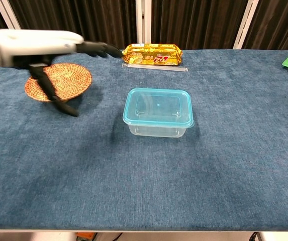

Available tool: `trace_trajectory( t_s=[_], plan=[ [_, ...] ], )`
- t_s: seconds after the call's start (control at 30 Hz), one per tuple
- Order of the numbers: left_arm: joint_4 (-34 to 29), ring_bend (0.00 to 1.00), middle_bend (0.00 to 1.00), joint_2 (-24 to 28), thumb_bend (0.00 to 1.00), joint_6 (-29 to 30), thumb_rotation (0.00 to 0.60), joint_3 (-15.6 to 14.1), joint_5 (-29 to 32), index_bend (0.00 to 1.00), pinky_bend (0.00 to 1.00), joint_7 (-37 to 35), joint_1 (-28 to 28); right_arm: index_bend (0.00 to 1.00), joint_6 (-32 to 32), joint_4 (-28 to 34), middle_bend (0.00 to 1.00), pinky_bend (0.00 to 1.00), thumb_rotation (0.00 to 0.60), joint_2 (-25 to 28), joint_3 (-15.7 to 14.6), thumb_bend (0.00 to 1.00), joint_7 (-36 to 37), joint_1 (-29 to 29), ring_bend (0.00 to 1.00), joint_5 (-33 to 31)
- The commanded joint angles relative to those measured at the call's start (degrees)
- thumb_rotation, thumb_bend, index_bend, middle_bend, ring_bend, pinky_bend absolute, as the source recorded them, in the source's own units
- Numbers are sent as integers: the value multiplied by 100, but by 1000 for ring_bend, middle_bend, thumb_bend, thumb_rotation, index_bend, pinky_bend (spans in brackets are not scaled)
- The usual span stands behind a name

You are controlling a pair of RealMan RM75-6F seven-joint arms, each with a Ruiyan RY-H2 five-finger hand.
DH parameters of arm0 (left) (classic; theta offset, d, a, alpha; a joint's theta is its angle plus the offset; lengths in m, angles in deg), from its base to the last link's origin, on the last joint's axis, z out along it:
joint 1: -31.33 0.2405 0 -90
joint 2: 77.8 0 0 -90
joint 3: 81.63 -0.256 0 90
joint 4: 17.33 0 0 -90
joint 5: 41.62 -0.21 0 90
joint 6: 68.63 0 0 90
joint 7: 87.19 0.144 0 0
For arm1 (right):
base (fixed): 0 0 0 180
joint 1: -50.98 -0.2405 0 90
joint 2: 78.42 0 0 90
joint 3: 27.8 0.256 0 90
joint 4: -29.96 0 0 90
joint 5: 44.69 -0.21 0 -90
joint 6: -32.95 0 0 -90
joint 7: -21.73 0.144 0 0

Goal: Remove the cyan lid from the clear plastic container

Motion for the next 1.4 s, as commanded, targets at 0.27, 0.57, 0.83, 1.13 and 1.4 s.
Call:
trace_trajectory(
  t_s=[0.27,0.57,0.83,1.13,1.4],
  plan=[
    [552,0,0,-1230,0,-113,600,144,2087,0,31,1668,-868,0,238,-386,16,0,600,-294,-31,19,331,-72,0,-86],
    [778,0,0,-1592,0,74,600,138,3129,0,30,2215,-1271,0,463,-571,16,0,600,-488,-63,21,396,-194,0,-74],
    [809,0,0,-1732,0,103,600,97,3778,0,34,2550,-1649,0,473,-622,16,0,600,-542,-66,22,432,-215,0,-70],
    [1013,0,0,-1915,0,103,600,14,4330,0,48,2679,-1947,0,513,-683,16,0,600,-556,-79,22,502,-211,0,-128],
    [1211,0,0,-2084,0,-8,600,49,4390,0,77,2378,-2022,0,807,-724,16,0,600,-747,-54,26,407,-455,0,-64]
  ],
)
